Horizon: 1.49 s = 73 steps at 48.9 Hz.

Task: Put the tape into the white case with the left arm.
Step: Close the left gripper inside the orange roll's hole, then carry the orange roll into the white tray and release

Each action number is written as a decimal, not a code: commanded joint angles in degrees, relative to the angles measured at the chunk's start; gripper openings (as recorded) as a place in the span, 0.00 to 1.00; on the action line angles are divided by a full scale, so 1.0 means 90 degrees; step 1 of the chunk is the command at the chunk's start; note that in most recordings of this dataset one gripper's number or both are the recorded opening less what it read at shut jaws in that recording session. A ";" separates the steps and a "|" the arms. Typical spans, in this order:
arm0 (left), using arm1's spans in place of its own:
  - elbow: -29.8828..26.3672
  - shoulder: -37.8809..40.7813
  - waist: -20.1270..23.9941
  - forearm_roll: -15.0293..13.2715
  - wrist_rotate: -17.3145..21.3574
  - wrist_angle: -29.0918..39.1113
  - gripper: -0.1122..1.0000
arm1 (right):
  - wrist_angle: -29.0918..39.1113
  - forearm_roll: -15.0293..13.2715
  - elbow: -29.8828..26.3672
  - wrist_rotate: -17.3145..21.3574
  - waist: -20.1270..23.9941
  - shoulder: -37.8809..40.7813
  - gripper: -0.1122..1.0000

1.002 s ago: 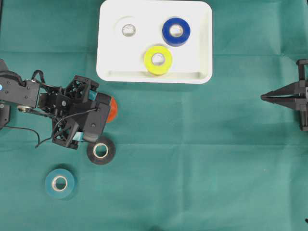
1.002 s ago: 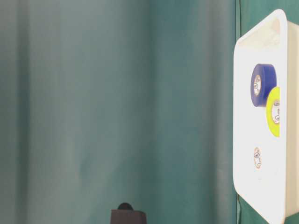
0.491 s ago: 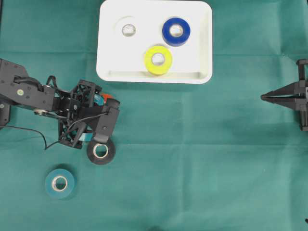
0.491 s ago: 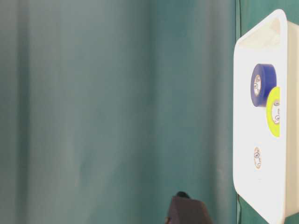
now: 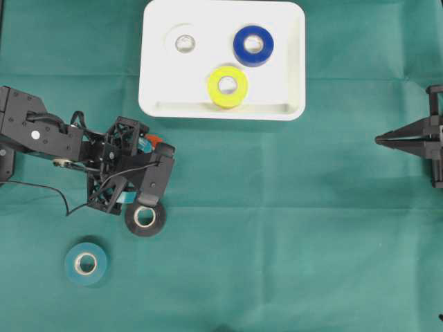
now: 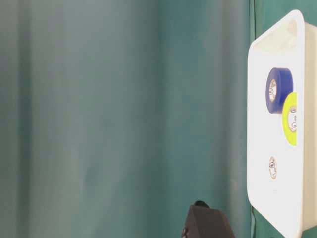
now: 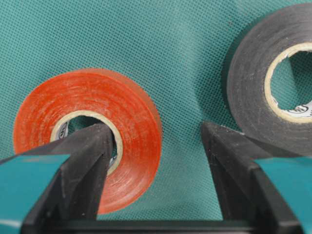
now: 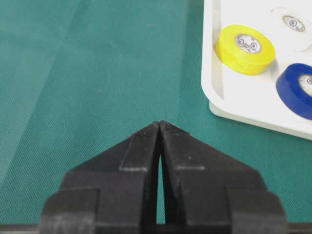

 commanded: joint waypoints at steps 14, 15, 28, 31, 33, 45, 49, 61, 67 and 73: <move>-0.0146 -0.0059 0.0029 0.0000 0.0000 0.0000 0.32 | -0.0068 0.0000 -0.0068 0.0020 -0.0010 0.0049 0.01; -0.0146 -0.0049 0.0029 0.0000 0.0000 0.0000 0.32 | -0.0068 -0.0010 -0.0068 0.0010 0.0000 0.0049 0.01; -0.0225 -0.0068 0.0029 0.0000 -0.0010 0.0020 0.32 | -0.0059 -0.0010 -0.0078 0.0020 -0.0010 0.0049 0.01; -0.0264 -0.0107 0.0020 0.0000 -0.0010 0.0078 0.32 | -0.0068 -0.0010 -0.0078 0.0010 0.0000 0.0049 0.01; -0.0303 -0.0156 0.0000 0.0000 -0.0010 0.0166 0.32 | -0.0059 -0.0010 -0.0068 0.0020 -0.0010 0.0049 0.01; -0.0586 -0.0605 -0.0068 0.0000 -0.0010 0.1035 0.32 | -0.0068 -0.0010 -0.0068 0.0010 -0.0010 0.0049 0.01; -0.0703 -0.0771 -0.0117 0.0000 -0.0010 0.1260 0.32 | -0.0068 -0.0010 -0.0068 0.0020 -0.0010 0.0049 0.01; -0.0830 -0.0967 -0.0146 0.0000 0.0010 0.1377 0.32 | -0.0068 -0.0010 -0.0068 0.0020 -0.0010 0.0049 0.01; -0.0850 -0.0918 -0.0078 0.0020 0.0029 0.1377 0.32 | -0.0068 -0.0010 -0.0078 0.0020 -0.0010 0.0049 0.01; -0.0889 -0.0908 0.0127 0.0029 0.0039 0.1348 0.32 | -0.0059 -0.0010 -0.0068 0.0020 -0.0010 0.0049 0.01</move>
